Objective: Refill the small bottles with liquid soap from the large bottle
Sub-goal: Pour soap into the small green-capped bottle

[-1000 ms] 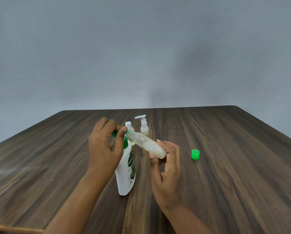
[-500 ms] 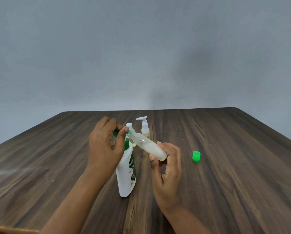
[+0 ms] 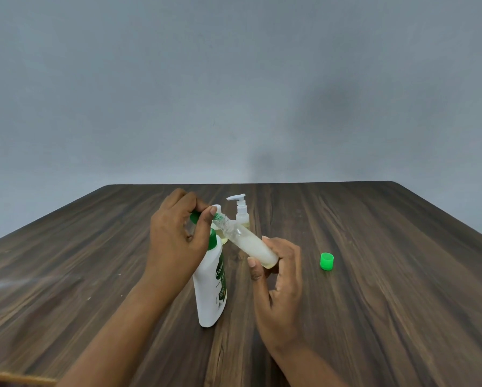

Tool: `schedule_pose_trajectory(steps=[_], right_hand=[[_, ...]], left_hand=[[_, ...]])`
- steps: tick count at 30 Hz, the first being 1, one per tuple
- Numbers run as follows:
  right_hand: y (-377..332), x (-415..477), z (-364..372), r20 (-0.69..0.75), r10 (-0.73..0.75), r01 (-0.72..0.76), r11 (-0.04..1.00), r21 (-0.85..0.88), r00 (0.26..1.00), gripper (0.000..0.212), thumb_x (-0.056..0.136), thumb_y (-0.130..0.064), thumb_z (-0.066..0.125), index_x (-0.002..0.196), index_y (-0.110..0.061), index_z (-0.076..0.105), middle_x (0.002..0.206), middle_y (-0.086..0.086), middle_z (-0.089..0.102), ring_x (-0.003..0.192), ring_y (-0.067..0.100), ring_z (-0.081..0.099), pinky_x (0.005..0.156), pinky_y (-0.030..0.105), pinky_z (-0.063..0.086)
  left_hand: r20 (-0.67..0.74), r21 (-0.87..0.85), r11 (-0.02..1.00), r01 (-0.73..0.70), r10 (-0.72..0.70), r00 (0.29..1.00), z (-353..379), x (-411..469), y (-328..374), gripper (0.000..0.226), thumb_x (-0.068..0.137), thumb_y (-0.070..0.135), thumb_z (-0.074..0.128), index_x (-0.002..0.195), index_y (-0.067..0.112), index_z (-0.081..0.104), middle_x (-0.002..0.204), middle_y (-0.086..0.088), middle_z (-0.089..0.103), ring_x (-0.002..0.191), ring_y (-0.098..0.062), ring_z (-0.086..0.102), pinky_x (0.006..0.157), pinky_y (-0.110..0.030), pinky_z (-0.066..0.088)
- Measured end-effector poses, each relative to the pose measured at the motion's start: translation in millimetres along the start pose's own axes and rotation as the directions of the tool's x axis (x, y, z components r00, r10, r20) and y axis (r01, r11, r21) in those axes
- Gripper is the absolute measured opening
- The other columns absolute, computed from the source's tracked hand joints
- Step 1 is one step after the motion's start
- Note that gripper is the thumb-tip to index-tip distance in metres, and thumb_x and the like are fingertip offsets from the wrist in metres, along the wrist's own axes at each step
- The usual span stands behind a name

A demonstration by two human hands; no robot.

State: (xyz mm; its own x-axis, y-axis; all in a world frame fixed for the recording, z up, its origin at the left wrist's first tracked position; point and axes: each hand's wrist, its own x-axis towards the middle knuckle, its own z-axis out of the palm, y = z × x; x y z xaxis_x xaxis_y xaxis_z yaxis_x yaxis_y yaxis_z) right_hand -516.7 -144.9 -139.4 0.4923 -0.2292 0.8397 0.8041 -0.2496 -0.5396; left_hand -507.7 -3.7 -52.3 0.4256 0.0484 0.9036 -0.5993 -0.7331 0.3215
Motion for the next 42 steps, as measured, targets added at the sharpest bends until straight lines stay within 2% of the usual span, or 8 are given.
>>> schedule_pose_trajectory(steps=[12, 17, 21, 24, 30, 34, 38, 42], right_hand=[[-1.2, -0.7, 0.4, -0.015, 0.013, -0.013, 1.000, 0.004, 1.000, 0.024, 0.092, -0.019, 0.053, 0.116, -0.022, 0.051, 0.107, 0.001, 0.050, 0.097, 0.010, 0.052, 0.073, 0.010, 0.043], [-1.3, -0.2, 0.1, -0.015, 0.014, -0.014, 1.000, 0.011, 1.000, 0.026, 0.091, -0.018, 0.054, 0.116, -0.024, 0.049, 0.108, 0.000, 0.049, 0.099, 0.007, 0.051, 0.072, 0.008, 0.043], [-0.7, 0.2, 1.3, -0.026, 0.013, -0.013, 1.000, 0.001, 1.000, 0.034, 0.090, -0.009, 0.059, 0.116, -0.028, 0.048, 0.109, -0.003, 0.049, 0.099, 0.006, 0.051, 0.071, 0.009, 0.044], [1.5, -0.2, 2.1, -0.027, 0.020, -0.020, 1.000, 0.006, 0.999, 0.028, 0.092, -0.016, 0.055, 0.118, -0.026, 0.048, 0.109, -0.002, 0.049, 0.098, 0.009, 0.052, 0.071, 0.011, 0.044], [1.6, -1.3, 2.0, -0.020, 0.028, -0.027, 1.000, 0.008, 0.999, 0.027, 0.092, -0.019, 0.052, 0.118, -0.024, 0.049, 0.109, 0.000, 0.049, 0.098, 0.009, 0.052, 0.072, 0.011, 0.044], [1.1, -0.8, 2.2, -0.020, 0.023, -0.022, 1.000, 0.008, 1.000, 0.026, 0.091, -0.019, 0.053, 0.117, -0.023, 0.049, 0.108, 0.001, 0.050, 0.098, 0.008, 0.052, 0.071, 0.009, 0.043], [1.1, 0.3, 1.4, -0.018, 0.010, -0.010, 1.000, 0.006, 1.000, 0.026, 0.091, -0.018, 0.053, 0.116, -0.022, 0.049, 0.107, 0.002, 0.050, 0.098, 0.008, 0.052, 0.072, 0.009, 0.043], [0.7, 0.9, 1.5, -0.013, 0.012, -0.012, 1.000, 0.004, 1.000, 0.026, 0.091, -0.018, 0.052, 0.117, -0.024, 0.049, 0.108, 0.001, 0.050, 0.097, 0.008, 0.052, 0.072, 0.010, 0.043]], left_hand=[[-0.044, 0.005, 1.000, 0.023, -0.023, 0.999, 3.1, -13.1, -2.6, 0.026, 0.087, 0.030, 0.053, 0.071, 0.009, 0.060, 0.073, 0.004, 0.055, 0.072, -0.008, 0.052, 0.058, -0.008, 0.037], [0.024, 0.000, 1.000, 0.024, -0.024, 0.999, -0.8, 2.8, 1.6, 0.034, 0.084, 0.035, 0.052, 0.065, 0.008, 0.057, 0.065, 0.002, 0.052, 0.067, -0.015, 0.049, 0.058, -0.014, 0.035], [0.011, 0.029, 0.999, -0.013, 0.012, 1.000, -0.8, 2.5, 2.8, 0.033, 0.084, 0.032, 0.052, 0.063, 0.007, 0.056, 0.064, 0.001, 0.052, 0.064, -0.013, 0.048, 0.056, -0.017, 0.035], [-0.002, 0.048, 0.999, -0.008, 0.009, 1.000, 1.4, -3.3, -0.6, 0.031, 0.085, 0.030, 0.053, 0.064, 0.008, 0.056, 0.064, 0.003, 0.052, 0.061, -0.012, 0.048, 0.053, -0.019, 0.035], [-0.031, -0.002, 1.000, 0.010, -0.010, 0.999, 0.7, -10.8, 0.2, 0.022, 0.086, 0.028, 0.055, 0.067, 0.017, 0.055, 0.068, 0.011, 0.050, 0.066, -0.009, 0.050, 0.057, -0.009, 0.034], [0.022, -0.015, 0.998, 0.054, -0.054, 0.998, -3.0, -0.5, 4.6, 0.027, 0.084, 0.031, 0.058, 0.065, 0.013, 0.059, 0.065, 0.007, 0.053, 0.066, -0.012, 0.051, 0.057, -0.012, 0.035], [0.129, -0.067, 0.983, 0.171, -0.161, 0.978, -8.3, 11.8, 5.2, 0.017, 0.083, 0.014, 0.070, 0.068, 0.009, 0.066, 0.068, 0.003, 0.064, 0.073, -0.008, 0.058, 0.066, -0.003, 0.038], [0.116, -0.083, 0.981, 0.175, -0.165, 0.980, -7.2, 5.9, 0.7, 0.017, 0.083, 0.019, 0.070, 0.068, 0.015, 0.064, 0.070, 0.002, 0.064, 0.071, -0.012, 0.059, 0.063, -0.014, 0.044]])
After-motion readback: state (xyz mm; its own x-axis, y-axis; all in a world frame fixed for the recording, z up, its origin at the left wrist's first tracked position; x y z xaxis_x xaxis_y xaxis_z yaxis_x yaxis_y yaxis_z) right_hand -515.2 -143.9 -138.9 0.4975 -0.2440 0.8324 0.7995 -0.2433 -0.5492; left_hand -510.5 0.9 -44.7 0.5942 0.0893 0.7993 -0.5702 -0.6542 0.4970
